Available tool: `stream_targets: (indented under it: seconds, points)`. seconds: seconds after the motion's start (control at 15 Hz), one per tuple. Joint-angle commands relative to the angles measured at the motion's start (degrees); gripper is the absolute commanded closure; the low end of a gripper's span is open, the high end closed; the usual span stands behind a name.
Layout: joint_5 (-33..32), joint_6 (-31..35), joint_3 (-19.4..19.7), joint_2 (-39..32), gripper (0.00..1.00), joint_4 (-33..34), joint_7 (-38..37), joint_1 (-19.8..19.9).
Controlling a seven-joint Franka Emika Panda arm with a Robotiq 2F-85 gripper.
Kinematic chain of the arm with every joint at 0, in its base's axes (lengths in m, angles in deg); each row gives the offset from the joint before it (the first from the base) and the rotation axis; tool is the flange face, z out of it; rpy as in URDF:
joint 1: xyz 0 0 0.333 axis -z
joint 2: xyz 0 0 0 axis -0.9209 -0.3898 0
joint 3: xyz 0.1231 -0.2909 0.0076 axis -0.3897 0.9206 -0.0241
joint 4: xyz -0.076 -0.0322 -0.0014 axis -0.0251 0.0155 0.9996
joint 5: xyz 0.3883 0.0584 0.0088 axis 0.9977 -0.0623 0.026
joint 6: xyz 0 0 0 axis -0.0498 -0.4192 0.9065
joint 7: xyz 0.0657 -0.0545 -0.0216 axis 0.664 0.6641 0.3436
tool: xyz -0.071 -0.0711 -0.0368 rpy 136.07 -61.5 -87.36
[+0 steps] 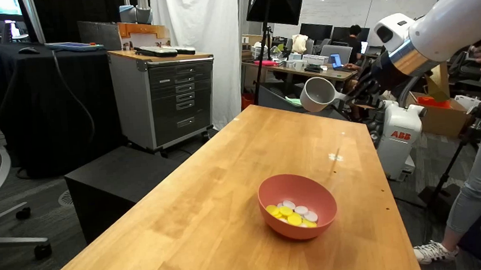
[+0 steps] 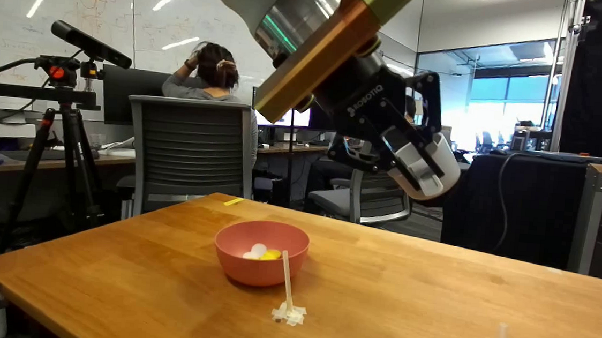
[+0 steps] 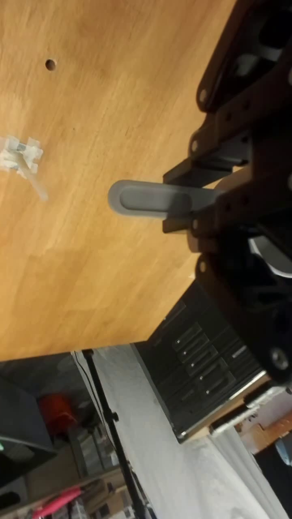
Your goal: Pour the contents in the grey measuring cup into the pink bowl
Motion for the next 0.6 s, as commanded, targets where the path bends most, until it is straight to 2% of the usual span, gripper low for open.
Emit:
stream_targets:
  seconds: [0.0, 0.07, 0.13, 0.2, 0.53]
  points:
    - [15.9, 11.8, 2.5, -14.4, 0.94, 3.5, 7.5, 2.0]
    - [20.5, 13.1, 2.1, -16.5, 0.94, 1.9, 10.0, 2.3]
    - [25.1, 8.1, -9.8, -12.4, 0.94, -1.6, 16.7, 12.4]
    - [28.8, 6.2, -12.1, -12.1, 0.94, -3.8, 19.8, 13.4]
    - [50.7, -5.0, -34.9, -9.8, 0.94, -12.5, 37.5, 27.6]
